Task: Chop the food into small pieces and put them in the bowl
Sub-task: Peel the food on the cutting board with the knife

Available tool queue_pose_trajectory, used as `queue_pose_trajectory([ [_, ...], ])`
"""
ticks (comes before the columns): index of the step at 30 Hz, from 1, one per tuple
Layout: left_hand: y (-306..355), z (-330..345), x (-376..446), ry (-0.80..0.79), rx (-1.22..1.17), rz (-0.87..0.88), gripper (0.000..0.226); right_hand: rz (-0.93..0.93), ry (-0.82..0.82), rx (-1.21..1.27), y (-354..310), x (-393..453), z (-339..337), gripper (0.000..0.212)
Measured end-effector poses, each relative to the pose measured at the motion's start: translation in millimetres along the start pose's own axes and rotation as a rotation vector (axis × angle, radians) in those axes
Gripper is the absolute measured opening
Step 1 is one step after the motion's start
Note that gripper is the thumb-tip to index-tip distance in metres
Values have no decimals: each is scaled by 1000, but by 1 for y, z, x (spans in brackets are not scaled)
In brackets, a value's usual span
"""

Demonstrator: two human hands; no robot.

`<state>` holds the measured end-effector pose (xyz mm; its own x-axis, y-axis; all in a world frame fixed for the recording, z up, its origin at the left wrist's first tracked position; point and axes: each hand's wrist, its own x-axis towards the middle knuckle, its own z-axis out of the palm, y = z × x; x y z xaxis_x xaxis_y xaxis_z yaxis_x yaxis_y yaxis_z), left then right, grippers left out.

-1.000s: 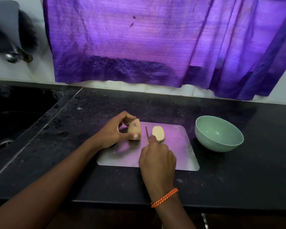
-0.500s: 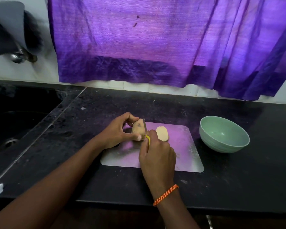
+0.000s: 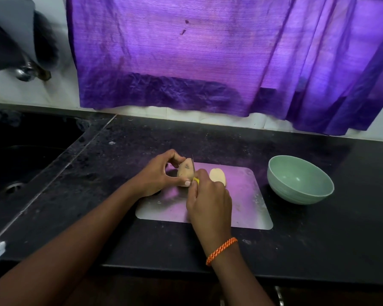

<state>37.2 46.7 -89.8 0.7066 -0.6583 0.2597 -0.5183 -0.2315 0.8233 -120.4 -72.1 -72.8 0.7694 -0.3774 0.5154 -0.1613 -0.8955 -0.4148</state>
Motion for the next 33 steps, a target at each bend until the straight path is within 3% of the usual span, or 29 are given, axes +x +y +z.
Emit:
queue_pose_trajectory([
  [17,-1,-1,0,-24,20,11,53,-29,-124,-175,-6,-12,1,25],
  [33,-2,-1,0,-61,-60,-41,52,81,-56,-208,-2,-18,4,15],
])
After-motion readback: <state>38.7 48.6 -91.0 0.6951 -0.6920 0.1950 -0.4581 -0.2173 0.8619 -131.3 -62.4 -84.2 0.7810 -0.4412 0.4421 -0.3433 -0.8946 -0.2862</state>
